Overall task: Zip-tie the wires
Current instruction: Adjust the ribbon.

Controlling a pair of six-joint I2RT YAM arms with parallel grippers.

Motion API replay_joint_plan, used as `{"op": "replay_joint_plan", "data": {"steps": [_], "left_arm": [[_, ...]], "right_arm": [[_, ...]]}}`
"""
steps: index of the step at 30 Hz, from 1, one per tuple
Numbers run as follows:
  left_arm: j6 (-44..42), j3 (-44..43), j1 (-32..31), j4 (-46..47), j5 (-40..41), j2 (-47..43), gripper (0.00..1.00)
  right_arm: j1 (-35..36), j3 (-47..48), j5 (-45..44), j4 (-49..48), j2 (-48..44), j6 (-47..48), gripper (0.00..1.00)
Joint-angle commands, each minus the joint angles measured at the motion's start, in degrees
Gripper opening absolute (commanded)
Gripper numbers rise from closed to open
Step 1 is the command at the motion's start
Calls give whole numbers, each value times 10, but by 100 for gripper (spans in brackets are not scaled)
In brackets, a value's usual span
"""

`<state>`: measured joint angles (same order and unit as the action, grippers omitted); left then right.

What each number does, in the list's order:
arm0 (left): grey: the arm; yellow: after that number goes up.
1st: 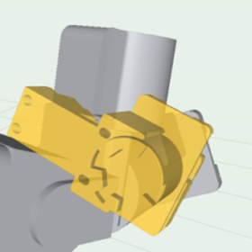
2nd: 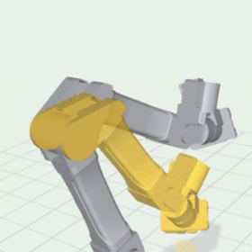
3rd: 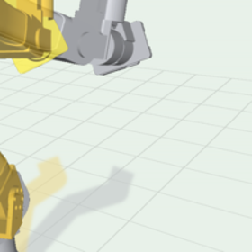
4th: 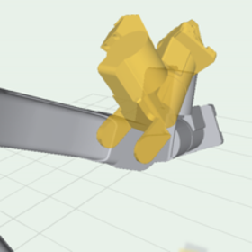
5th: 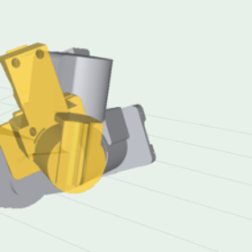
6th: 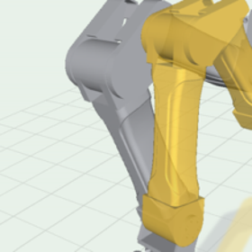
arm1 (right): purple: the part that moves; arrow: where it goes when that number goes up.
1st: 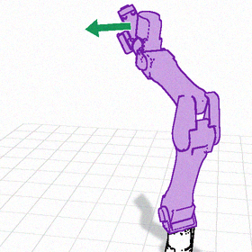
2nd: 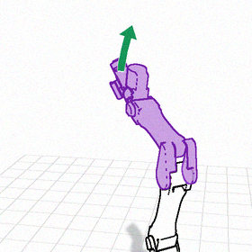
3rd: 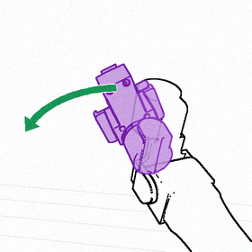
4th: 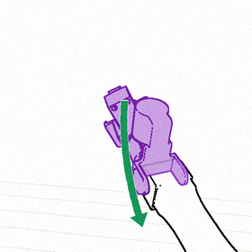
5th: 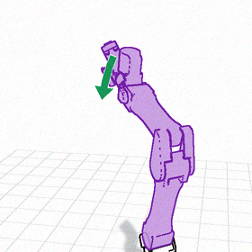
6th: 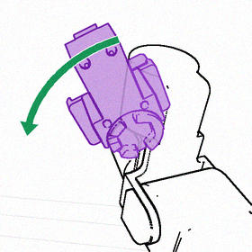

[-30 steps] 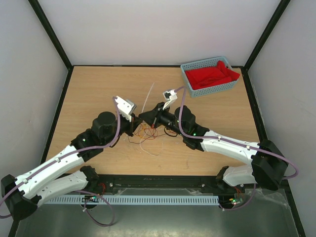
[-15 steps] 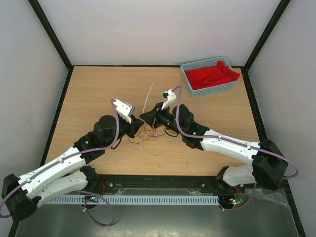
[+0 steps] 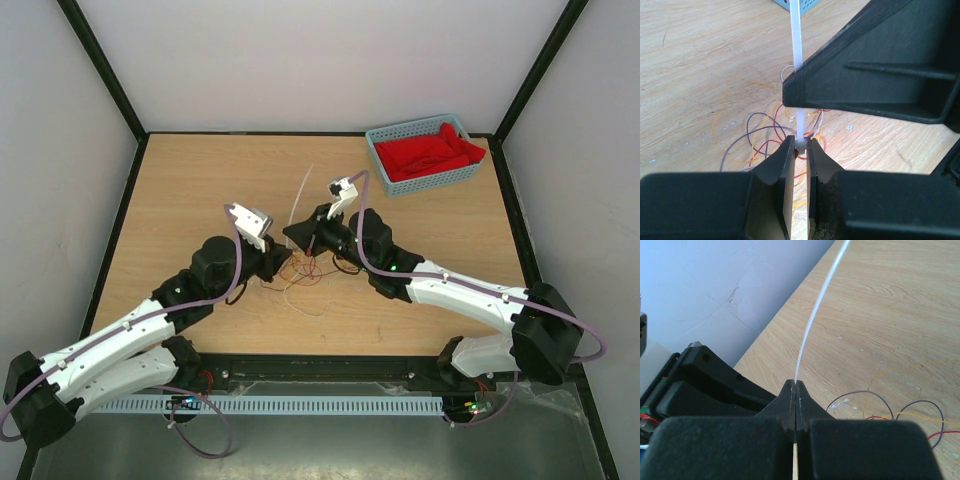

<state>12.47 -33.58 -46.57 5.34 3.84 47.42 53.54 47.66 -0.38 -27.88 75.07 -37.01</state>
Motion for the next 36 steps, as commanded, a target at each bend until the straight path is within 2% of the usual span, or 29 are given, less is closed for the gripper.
{"op": "replay_joint_plan", "data": {"steps": [1, 11, 12, 13, 16, 18, 20, 29, 33, 36], "left_arm": [[15, 29, 1, -31, -13, 5, 14], [39, 66, 3, -11, -4, -6, 14], [37, 64, 3, -10, -5, -9, 17], [35, 61, 5, -11, -5, -14, 28], [25, 51, 9, -12, -11, -35, 46], [18, 41, 12, -15, -17, -50, 54], [11, 30, 16, -19, -25, -61, 58], [-21, -17, 20, -31, -29, -62, 60], [-39, -39, 25, -29, -27, -42, 40], [-52, -57, 28, -26, -29, -28, 39]], "right_arm": [[-5, 47, -25, -51, -7, 12, 0], [-8, 66, -17, -38, -6, 25, 0], [-9, 64, -15, -36, -7, 24, 0], [-9, 62, -12, -35, -7, 23, 0], [-10, 57, -3, -30, -10, 21, 0], [-9, 54, 2, -29, -11, 19, 0], [-9, 55, 7, -27, -9, 18, 0], [-9, 59, 20, -24, -1, 16, 0], [-9, 57, 27, -25, 0, 13, 0], [-9, 57, 27, -24, -1, 13, 0]]}}
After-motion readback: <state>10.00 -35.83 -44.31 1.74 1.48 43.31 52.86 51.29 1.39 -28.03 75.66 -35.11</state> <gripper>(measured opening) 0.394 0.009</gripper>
